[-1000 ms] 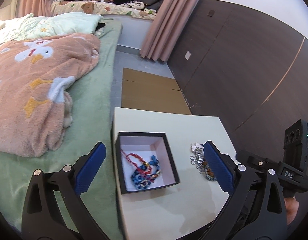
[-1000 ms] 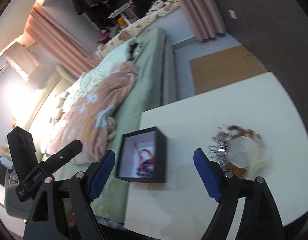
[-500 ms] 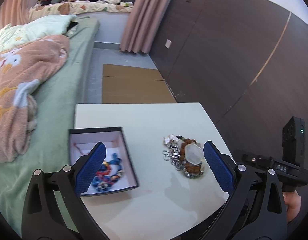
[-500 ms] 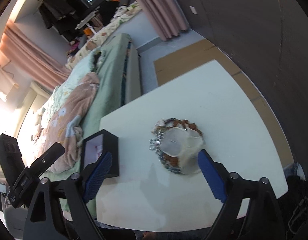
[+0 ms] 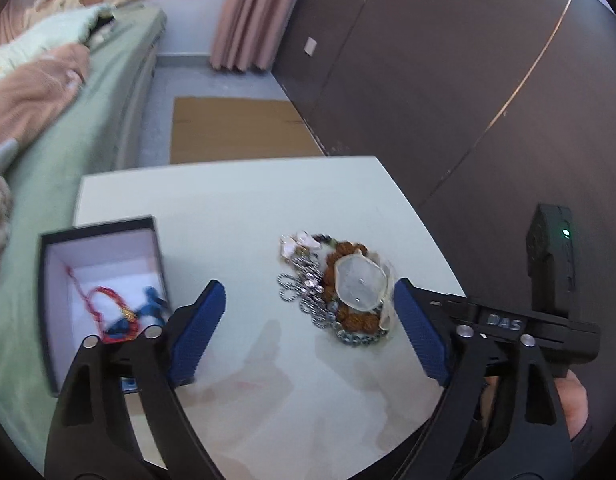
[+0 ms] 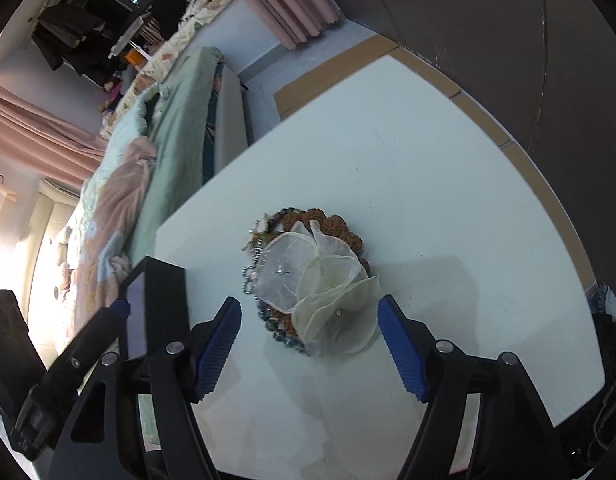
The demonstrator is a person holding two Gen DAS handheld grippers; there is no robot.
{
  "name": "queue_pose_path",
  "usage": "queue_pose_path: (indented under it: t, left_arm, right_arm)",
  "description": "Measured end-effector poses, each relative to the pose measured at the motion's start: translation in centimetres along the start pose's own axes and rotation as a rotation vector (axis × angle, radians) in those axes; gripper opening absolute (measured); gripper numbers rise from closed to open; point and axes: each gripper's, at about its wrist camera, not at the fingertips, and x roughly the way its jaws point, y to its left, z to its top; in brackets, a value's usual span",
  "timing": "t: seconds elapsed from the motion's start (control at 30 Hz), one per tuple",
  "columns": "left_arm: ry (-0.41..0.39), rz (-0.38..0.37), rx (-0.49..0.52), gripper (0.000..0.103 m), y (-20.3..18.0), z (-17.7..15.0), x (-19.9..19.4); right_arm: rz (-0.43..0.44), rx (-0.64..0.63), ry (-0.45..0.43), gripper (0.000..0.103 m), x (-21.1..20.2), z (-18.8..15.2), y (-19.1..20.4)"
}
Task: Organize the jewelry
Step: 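Grasp the white organza pouch with the right tool and lift it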
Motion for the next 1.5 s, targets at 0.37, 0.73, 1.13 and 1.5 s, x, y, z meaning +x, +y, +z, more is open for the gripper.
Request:
queue_pose_path:
  t: [0.37, 0.73, 1.13, 1.5]
  left_arm:
    - [0.093, -0.037, 0.003, 0.059, 0.0, -0.7, 4.0]
    - [0.151, -0.067, 0.037, 0.04, -1.0, -1.5, 6.7]
    - [0.187, -0.035, 0.081, 0.017, -2.3, -2.2, 8.4]
    - [0.158, -0.046, 0.107, 0.009, -3.2, -2.3, 5.9]
  right_arm:
    - [0.064, 0.058, -0.06, 0.001, -2.3, 0.4, -1.4]
    - [0.149, 0.048, -0.203, 0.001, -7.8, 1.1, -1.4]
    - [0.152, 0.021, -0.196, 0.002, -8.3, 1.0, -0.8]
    - [0.144, 0.015, -0.2, 0.002, -8.2, 0.7, 0.0]
